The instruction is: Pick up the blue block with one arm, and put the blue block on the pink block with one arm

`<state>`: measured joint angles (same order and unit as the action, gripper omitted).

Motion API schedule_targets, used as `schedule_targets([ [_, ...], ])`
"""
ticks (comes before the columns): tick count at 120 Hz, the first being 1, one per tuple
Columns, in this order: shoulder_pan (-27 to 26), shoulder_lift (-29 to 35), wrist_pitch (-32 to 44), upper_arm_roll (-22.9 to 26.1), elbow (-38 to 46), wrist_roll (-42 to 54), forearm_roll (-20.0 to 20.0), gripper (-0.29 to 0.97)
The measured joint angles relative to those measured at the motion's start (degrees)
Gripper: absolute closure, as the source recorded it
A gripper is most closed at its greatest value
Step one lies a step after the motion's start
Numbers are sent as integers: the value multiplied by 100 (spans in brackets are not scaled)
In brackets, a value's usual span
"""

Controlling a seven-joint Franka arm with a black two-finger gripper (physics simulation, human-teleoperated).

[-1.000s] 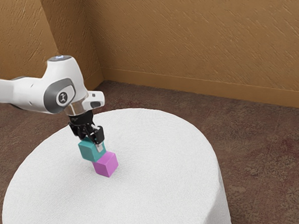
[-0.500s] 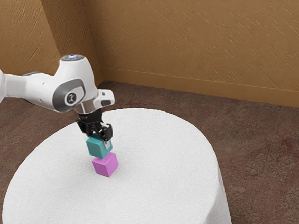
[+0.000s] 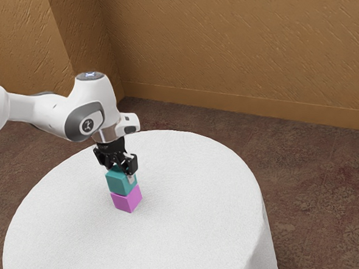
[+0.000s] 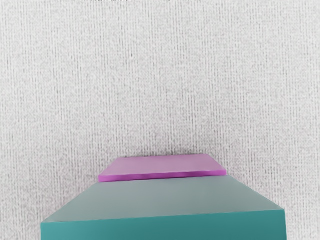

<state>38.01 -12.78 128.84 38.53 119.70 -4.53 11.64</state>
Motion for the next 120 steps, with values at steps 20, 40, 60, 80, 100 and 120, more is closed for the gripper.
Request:
schedule_targets([
  [20,-1,-3,41,6,3,-62,104,34],
  [40,-9,-3,59,6,2,-109,126,34],
  [60,-19,37,67,16,28,-147,128,34],
  [80,-27,82,75,32,94,-181,121,34],
  [100,-18,117,79,29,152,-208,114,34],
  [120,-9,139,80,33,169,-226,118,34],
])
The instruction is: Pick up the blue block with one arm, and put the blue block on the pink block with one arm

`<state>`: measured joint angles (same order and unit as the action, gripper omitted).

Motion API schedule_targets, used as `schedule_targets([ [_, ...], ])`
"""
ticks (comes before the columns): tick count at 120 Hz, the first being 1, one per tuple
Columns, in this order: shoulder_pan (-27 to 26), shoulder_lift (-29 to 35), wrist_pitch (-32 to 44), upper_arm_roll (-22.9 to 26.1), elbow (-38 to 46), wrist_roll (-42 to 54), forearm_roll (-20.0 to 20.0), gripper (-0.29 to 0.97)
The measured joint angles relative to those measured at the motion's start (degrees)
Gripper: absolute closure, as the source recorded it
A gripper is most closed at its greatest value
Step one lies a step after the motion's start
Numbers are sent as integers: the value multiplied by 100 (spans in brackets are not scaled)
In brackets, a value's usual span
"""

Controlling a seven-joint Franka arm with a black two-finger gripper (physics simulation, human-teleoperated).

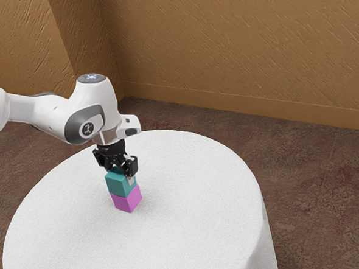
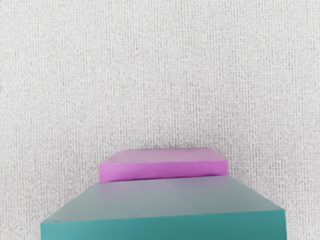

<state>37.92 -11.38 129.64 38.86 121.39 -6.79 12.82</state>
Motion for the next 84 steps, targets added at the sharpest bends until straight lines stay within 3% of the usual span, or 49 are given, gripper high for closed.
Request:
schedule_targets([
  [84,36,-31,19,0,-52,-4,12,34],
])
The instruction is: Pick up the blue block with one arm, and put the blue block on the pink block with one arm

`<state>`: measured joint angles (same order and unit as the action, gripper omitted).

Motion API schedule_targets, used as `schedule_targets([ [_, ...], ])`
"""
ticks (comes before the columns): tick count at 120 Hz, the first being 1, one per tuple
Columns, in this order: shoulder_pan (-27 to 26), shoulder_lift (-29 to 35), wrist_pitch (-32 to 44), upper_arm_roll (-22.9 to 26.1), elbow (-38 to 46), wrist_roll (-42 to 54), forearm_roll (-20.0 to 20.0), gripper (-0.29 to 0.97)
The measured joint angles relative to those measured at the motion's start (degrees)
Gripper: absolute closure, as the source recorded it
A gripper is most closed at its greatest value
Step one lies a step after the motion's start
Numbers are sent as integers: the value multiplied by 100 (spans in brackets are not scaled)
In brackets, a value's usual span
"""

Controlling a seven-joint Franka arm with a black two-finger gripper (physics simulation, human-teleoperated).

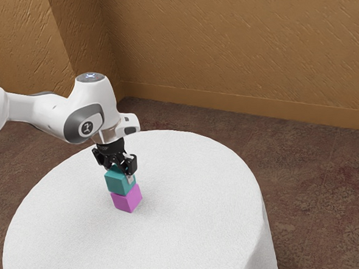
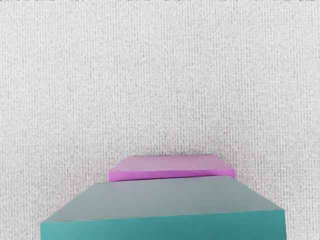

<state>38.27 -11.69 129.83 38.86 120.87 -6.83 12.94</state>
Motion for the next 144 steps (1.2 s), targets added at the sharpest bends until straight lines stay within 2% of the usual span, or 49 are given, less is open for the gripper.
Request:
schedule_targets([
  [96,-32,-2,147,0,-1,15,-15,34],
  [118,-22,-3,163,-1,0,69,-77,15],
  [144,-19,91,169,6,-9,123,-117,6],
])
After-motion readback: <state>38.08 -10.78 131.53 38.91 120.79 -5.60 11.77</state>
